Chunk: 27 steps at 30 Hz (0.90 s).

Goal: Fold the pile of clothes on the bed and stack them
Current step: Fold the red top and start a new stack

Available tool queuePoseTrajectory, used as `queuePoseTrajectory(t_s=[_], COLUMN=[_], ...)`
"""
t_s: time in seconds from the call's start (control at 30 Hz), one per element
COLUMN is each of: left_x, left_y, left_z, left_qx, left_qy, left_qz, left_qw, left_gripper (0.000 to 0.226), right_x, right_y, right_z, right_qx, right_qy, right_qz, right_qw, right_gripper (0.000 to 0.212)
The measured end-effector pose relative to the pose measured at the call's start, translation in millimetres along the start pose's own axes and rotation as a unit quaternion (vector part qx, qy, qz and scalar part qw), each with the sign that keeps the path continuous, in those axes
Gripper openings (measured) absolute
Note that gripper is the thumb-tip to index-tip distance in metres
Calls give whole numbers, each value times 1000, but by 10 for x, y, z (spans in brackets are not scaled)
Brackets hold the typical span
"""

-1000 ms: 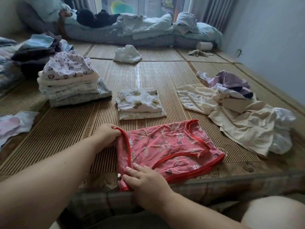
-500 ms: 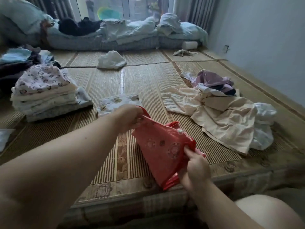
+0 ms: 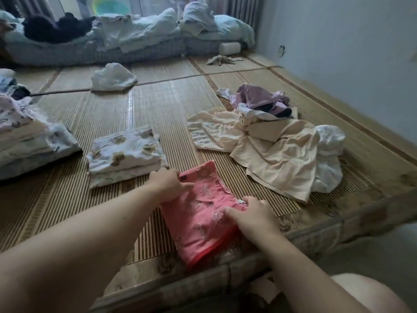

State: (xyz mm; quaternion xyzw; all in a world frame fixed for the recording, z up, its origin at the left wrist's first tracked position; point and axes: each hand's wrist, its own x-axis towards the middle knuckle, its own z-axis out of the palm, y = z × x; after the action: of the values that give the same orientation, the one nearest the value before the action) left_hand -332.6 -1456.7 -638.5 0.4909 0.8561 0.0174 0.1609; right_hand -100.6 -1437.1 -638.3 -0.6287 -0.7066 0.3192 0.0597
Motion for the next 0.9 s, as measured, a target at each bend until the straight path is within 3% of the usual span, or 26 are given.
queuePoseTrajectory(t_s=[0.17, 0.3, 0.37, 0.43, 0.5, 0.6, 0.67, 0.77, 0.9], left_x=[-100, -251, -349, -388, -400, -480, -542, -608, -677], left_y=[-249, -419, -480, -533, -558, -555, -537, -559, -710], left_z=[-110, -130, -175, -188, -142, -63, -12, 58, 86], left_qx=[18, -95, -79, -76, -180, -391, -423, -373, -410], left_qy=[-76, -208, -272, -253, -175, -123, -156, -143, -84], left_qz=[-47, -119, -134, -113, -66, 9, 60, 106, 134], left_qw=[996, 966, 950, 958, 966, 912, 891, 911, 898], left_gripper=[46, 24, 26, 33, 41, 75, 83, 71, 73], right_x=[147, 216, 217, 197, 147, 9, -109, -228, -186], right_y=[-168, -166, -156, -152, -148, -182, -179, -157, -275], right_z=[-10, -58, -52, -29, 18, 120, 166, 232, 234], right_qx=[-87, 46, 153, 209, 188, 111, 57, 37, 74], right_qy=[-50, -24, -4, 0, -26, -52, -37, -46, -82], right_qz=[-33, -63, -57, -36, -27, -73, -135, -211, -217], right_qw=[994, 997, 987, 977, 981, 990, 988, 976, 970], right_gripper=[37, 12, 22, 47, 78, 107, 106, 96, 88])
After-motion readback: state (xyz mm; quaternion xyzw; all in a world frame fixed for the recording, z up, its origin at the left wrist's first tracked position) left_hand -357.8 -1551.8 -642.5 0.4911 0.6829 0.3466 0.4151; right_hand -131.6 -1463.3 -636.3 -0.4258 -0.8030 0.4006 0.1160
